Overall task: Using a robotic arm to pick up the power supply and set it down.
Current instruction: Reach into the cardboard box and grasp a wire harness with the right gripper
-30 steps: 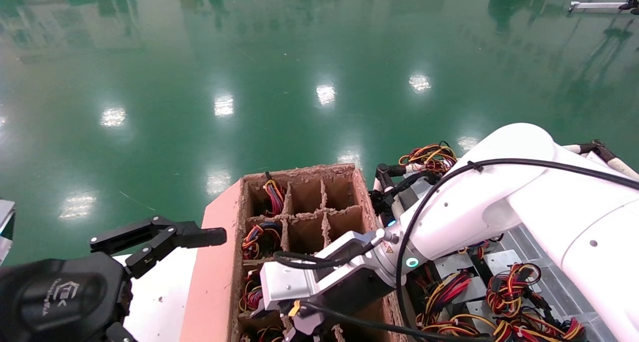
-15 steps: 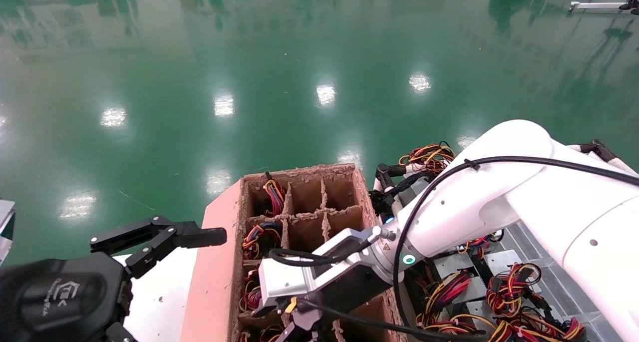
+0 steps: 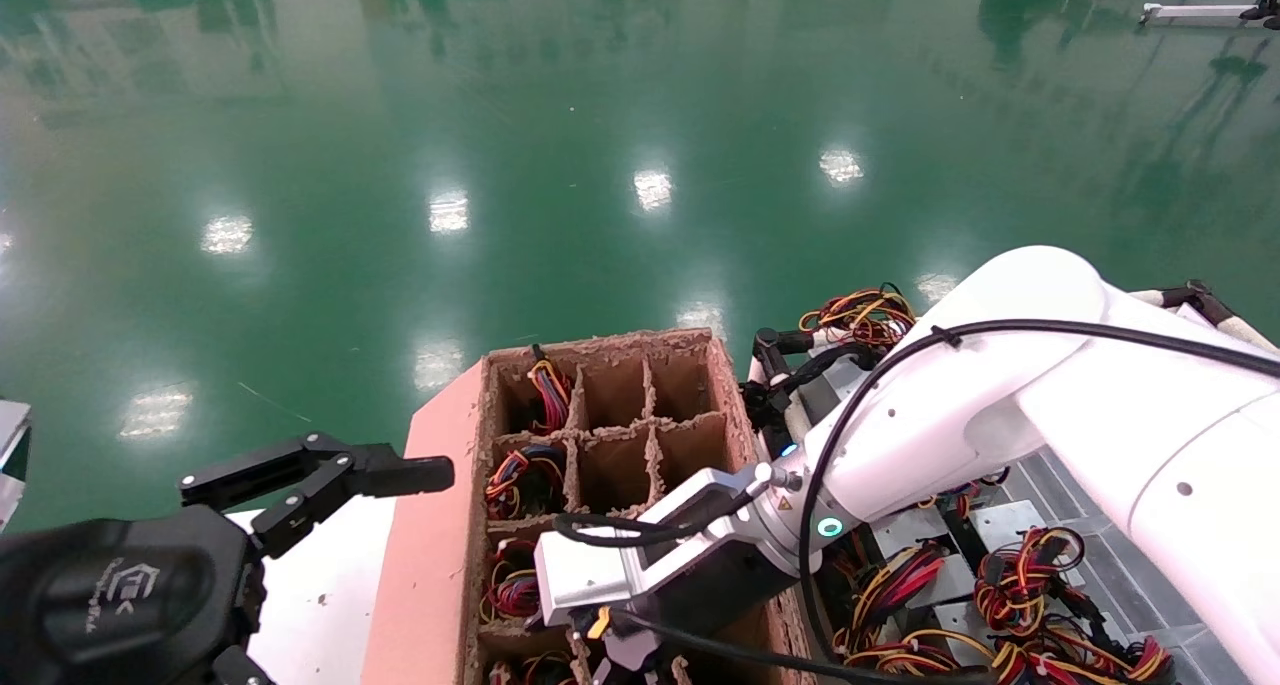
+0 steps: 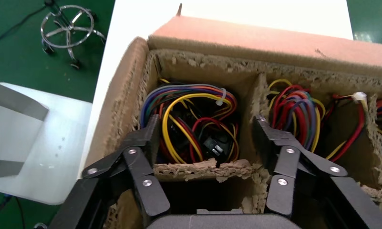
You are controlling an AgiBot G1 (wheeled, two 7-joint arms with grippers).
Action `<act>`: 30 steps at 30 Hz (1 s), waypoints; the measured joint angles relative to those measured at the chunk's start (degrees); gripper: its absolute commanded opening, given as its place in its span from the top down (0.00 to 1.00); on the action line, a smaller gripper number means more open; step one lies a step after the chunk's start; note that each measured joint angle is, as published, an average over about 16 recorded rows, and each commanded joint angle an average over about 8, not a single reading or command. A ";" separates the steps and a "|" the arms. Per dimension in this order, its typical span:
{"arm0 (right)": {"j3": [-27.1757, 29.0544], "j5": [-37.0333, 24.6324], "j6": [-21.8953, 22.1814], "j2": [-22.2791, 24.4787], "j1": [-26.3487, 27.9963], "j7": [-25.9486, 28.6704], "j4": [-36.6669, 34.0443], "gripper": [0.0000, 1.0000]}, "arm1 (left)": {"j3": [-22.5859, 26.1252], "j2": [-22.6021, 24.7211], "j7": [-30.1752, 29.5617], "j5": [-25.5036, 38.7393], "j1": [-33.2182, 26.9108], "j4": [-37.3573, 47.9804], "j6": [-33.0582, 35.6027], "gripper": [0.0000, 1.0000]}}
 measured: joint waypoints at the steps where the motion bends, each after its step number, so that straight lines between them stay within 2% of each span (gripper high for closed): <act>1: -0.18 -0.01 0.27 -0.02 -0.01 -0.09 0.03 0.71 | 0.00 0.00 0.00 0.00 0.00 0.00 0.00 0.00; 3: -0.52 -0.01 0.81 -0.07 -0.04 -0.26 0.16 0.91 | 0.00 0.00 0.00 0.00 0.00 0.00 0.00 0.00; 5: -0.85 0.04 1.32 -0.11 -0.09 -0.38 0.37 1.00 | 0.00 0.00 0.00 0.00 0.00 0.00 0.00 0.00; 15: -2.43 0.95 2.91 -0.19 -0.22 -0.28 1.69 1.00 | 0.00 0.00 0.00 0.00 0.00 0.00 0.00 0.00; 30: -4.42 2.78 2.21 -0.07 0.41 0.08 1.78 1.00 | 0.01 0.00 0.00 -0.01 0.00 0.00 0.00 0.00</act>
